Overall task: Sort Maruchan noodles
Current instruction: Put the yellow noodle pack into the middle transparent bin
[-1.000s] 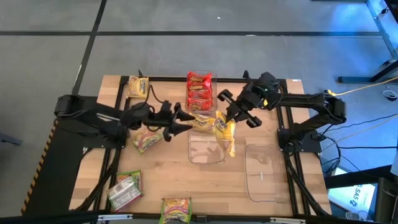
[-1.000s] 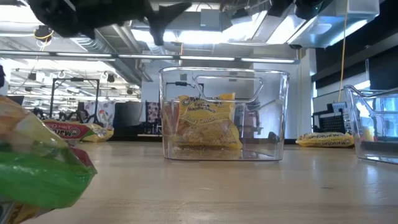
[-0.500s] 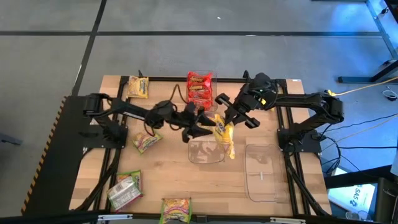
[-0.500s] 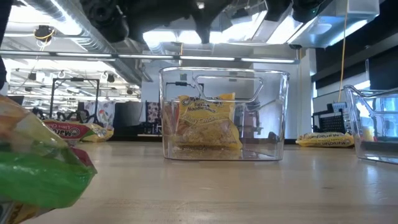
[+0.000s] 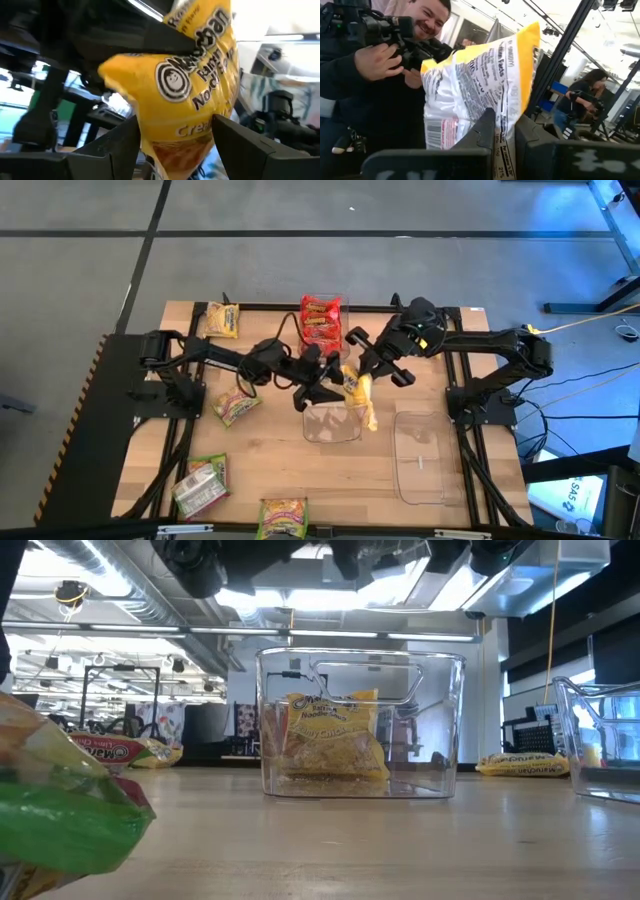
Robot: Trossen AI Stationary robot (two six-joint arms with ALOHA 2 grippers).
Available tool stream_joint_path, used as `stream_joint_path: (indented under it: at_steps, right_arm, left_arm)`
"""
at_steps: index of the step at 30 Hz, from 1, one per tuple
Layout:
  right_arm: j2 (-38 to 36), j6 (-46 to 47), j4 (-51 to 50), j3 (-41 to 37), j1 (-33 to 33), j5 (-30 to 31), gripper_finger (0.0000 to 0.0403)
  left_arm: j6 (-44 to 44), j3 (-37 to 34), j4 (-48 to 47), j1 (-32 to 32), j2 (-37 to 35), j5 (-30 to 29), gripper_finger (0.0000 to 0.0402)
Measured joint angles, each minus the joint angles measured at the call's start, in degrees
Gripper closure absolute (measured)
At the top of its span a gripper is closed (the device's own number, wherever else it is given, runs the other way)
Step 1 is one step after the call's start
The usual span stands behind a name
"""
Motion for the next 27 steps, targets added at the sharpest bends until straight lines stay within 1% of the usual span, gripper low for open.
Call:
stream_joint_path:
  at_steps: [3, 7, 12, 14, 18, 20, 23, 27]
  right_arm:
    - [0.0, -0.7, -0.2, 0.0, 0.0, 0.0, 0.0389]
    - [0.0, -1.4, -0.2, 0.0, 0.0, 1.0, 0.0389]
    - [0.3, -1.6, -1.9, 0.0, 0.0, 2.2, 0.0389]
    - [0.3, -2.1, -3.7, 0.0, -0.1, 3.2, 0.0389]
    - [0.3, -2.5, -6.5, 0.0, -0.1, 4.2, 0.0389]
    - [0.3, -0.2, -6.8, 0.0, -0.1, 5.2, 0.0389]
    - [0.3, 2.7, -7.1, 0.0, -0.1, 5.0, 0.0388]
    - [0.3, 6.7, -6.9, 0.0, 0.0, 6.0, 0.0386]
  left_arm:
    - [1.3, 0.5, -0.7, -0.7, 0.0, 1.3, 0.0168]
    - [0.7, 0.8, -0.5, -0.8, 0.0, 2.7, 0.0168]
    - [0.8, 0.8, -0.5, -0.9, 0.0, 2.6, 0.0168]
    - [0.8, 0.8, -0.5, -0.8, 0.0, 2.3, 0.0176]
    - [2.4, 0.8, -0.6, -0.8, 0.0, 1.2, 0.0216]
    - [3.3, 0.8, -0.6, -0.8, 0.0, 1.2, 0.0244]
    - [5.8, 0.8, -1.4, -0.8, 0.0, 1.5, 0.0284]
    - [8.7, 0.8, -1.8, -0.8, 0.0, 1.8, 0.0327]
